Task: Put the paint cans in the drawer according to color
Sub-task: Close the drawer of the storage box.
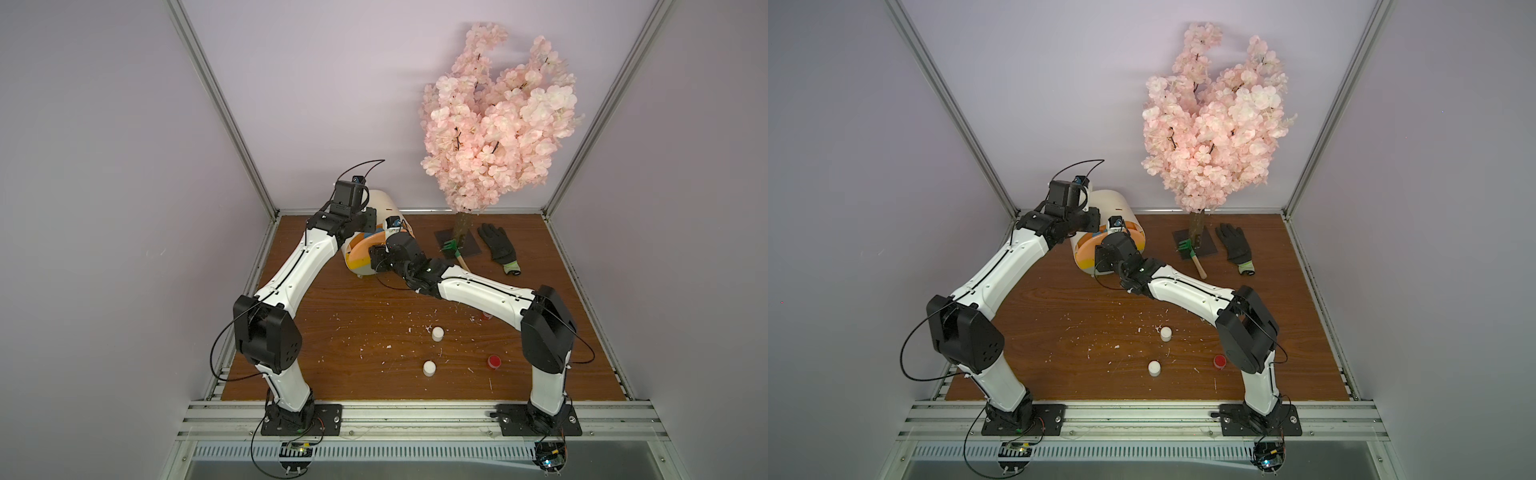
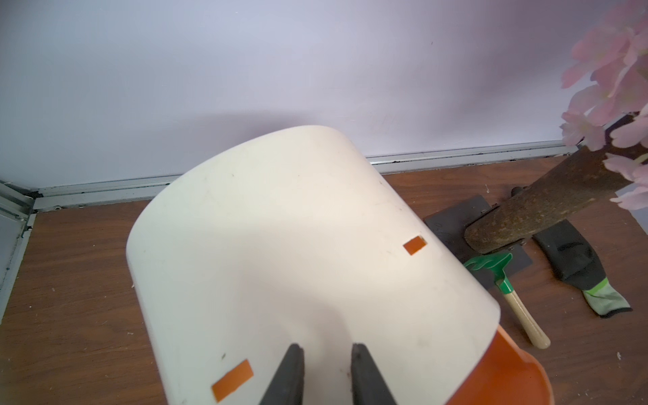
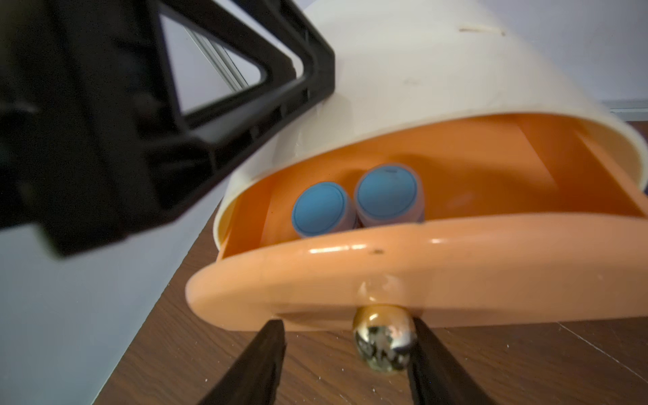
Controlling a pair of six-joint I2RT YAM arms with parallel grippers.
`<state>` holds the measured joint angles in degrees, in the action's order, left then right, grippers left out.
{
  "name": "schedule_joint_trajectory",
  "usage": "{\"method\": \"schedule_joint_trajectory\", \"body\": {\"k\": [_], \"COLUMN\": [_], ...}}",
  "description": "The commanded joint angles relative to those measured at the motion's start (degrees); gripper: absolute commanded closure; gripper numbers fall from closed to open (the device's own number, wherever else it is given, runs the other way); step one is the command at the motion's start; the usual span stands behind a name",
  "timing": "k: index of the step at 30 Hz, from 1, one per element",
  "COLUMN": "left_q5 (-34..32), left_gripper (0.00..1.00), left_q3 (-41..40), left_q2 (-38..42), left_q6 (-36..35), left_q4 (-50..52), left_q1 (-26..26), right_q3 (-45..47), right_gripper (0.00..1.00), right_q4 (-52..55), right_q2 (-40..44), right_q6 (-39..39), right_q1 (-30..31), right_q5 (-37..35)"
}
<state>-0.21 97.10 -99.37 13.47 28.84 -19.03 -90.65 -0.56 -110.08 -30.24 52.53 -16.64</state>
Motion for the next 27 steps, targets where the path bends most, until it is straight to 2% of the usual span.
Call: {"method": "schedule_joint_trajectory", "body": {"k": [1, 13, 27], "left_q5": [1.3, 3.7, 5.0], "left_gripper": [0.72, 0.73, 0.72], "left_q3": [-2.5, -3.0, -3.6], "left_q2": [-0.2, -0.9, -0.3], "left_q6": [-0.1, 0.8, 0.6], "left_q4": [4.6, 4.6, 4.6], "left_q1": [0.6, 0.7, 0.7], "right_q3": [-2.9, -5.2, -5.5], "right_gripper": [0.40, 0.43, 0.42], "right_q4": [-4.0, -7.8, -8.0], "right_q2": [-0.5, -3.8, -4.1], "right_q6": [0.6, 0.4, -0.2], "right_q1": [-0.2, -0.7, -0.9], "right_q5": [-1.6, -3.0, -2.8]}}
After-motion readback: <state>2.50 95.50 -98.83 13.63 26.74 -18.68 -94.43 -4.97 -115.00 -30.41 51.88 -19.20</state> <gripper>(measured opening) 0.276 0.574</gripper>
